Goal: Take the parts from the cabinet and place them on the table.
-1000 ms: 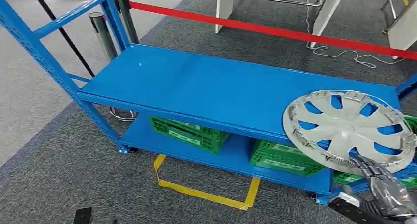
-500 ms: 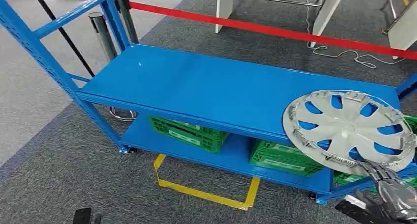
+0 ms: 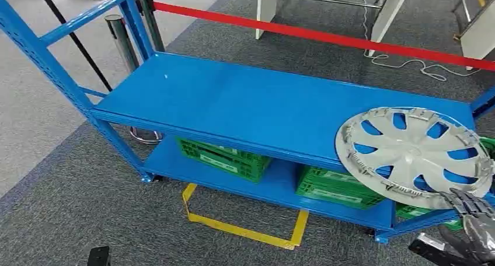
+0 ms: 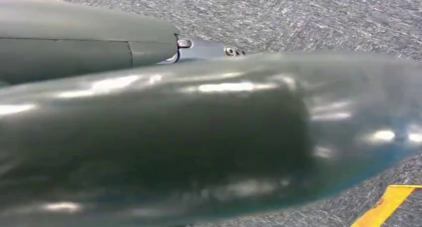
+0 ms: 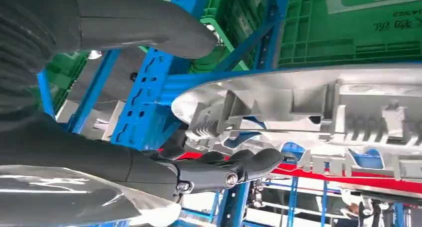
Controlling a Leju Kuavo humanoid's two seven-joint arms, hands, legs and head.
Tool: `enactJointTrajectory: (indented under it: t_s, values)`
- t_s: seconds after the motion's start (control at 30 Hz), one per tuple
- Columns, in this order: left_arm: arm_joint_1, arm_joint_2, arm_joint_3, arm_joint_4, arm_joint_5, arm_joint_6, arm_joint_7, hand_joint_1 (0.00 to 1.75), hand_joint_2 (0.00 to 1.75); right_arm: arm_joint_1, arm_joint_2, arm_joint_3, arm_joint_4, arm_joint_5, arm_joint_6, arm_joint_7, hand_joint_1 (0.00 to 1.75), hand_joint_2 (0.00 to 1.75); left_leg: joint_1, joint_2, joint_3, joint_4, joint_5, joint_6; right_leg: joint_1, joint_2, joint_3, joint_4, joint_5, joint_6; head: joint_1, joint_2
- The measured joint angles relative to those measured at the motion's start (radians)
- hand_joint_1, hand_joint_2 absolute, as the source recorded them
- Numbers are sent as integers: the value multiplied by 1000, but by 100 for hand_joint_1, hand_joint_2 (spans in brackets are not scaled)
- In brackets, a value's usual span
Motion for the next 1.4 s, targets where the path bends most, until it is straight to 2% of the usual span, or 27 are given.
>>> enactJointTrajectory:
  t_s: [0.23, 0.37, 0.4, 0.57, 0.73, 0.83, 0.9, 0.97, 1.07, 1.17, 1.3, 1.4]
  values:
    - [0, 0, 0, 0, -1, 0, 0, 0, 0, 0, 0, -6, 0, 3, -3, -1, 0, 175, 0, 0, 0, 0, 0, 0, 0, 0, 0, 0, 0, 0, 0, 0]
    - [0, 0, 0, 0, -3, -1, 0, 0, 0, -1, 0, -10, -9, 37, -56, -21, 0, 175, 0, 0, 0, 0, 0, 0, 0, 0, 0, 0, 0, 0, 0, 0]
    - [0, 0, 0, 0, -3, -1, 0, 0, 0, -2, 0, -12, -15, 48, -69, -24, 0, 0, 0, 0, 0, 0, 0, 0, 0, 0, 0, 0, 0, 0, 0, 0]
    - [-1, 0, 0, 0, -24, -8, 1, 0, 0, 22, 28, -13, -87, 66, -138, -29, 0, 0, 0, 0, 0, 0, 0, 0, 0, -1, 0, 0, 0, 0, 0, 0]
    - [-7, -2, -10, 0, -81, 10, 1, 0, 0, 176, 103, -8, -269, 92, -308, 10, 0, 0, 0, -2, 0, 0, -2, -1, 0, -3, 1, 0, -3, -1, 0, 0]
    - [-20, -8, -20, 0, -94, 27, 1, 0, 0, 249, 142, 28, -364, -34, -400, -44, 0, 0, 1, -1, 0, -1, -3, -2, 0, 0, 7, 1, -4, -1, 0, 0]
    - [-27, -15, -27, 0, -99, 35, 1, 0, 0, 260, 157, 82, -407, -154, -463, -98, 0, 0, 1, 1, 1, -1, -3, -2, 0, 3, 6, 1, -4, -1, 0, 0]
    - [-31, -23, -33, 0, -105, 41, 5, 0, 0, 260, 176, 142, -440, -215, -509, -139, 0, 0, 1, 3, 2, -1, -3, -2, 0, 3, 1, 1, -4, -2, 0, 0]
    - [-28, -27, -36, 0, -101, 52, 7, 0, 0, 256, 203, 217, -476, -260, -525, -182, 0, 0, 1, 3, 3, -1, -4, -2, 0, 3, 1, 1, -5, -3, 0, 0]
    - [-20, -26, -35, 0, -89, 53, 5, 0, 0, 254, 221, 264, -492, -258, -526, -191, 0, 0, 1, 3, 3, -1, -3, -2, 0, 3, 1, 1, -5, -3, 0, 0]
    - [-8, -25, -28, 0, -62, 49, -4, 0, 0, 245, 229, 285, -495, -221, -523, -173, 0, 0, 1, 3, 3, -1, -4, -2, 0, 3, 2, 1, -5, -3, 0, 0]
    - [-2, -25, -24, 0, -56, 43, 11, 0, 0, 221, 222, 296, -496, -178, -494, -141, 0, 0, 0, 3, 3, -1, -4, -2, 0, 3, 2, 1, -5, -3, 0, 0]
